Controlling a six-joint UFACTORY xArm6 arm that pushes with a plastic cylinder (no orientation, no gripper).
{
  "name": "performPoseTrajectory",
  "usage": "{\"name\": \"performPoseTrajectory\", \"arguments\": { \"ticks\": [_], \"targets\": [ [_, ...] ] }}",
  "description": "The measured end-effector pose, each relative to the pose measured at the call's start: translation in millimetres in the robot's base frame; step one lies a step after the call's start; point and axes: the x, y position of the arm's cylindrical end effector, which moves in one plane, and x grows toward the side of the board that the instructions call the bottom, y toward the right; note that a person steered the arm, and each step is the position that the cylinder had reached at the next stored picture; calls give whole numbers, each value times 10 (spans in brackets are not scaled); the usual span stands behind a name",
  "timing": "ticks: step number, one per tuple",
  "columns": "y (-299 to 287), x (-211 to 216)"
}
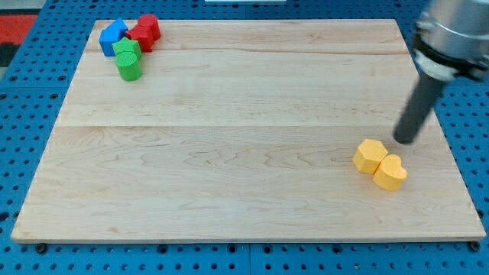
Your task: Place the yellow hexagon below the green circle
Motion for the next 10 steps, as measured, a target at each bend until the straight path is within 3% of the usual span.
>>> {"name": "performPoseTrajectory", "arguments": {
  "ticks": [1,3,5,7,9,10],
  "targets": [
    [-121,589],
    [-491,43],
    [-662,8],
    [-1671,-156],
    [-2403,-756],
    [-3234,-772]
  ]
}}
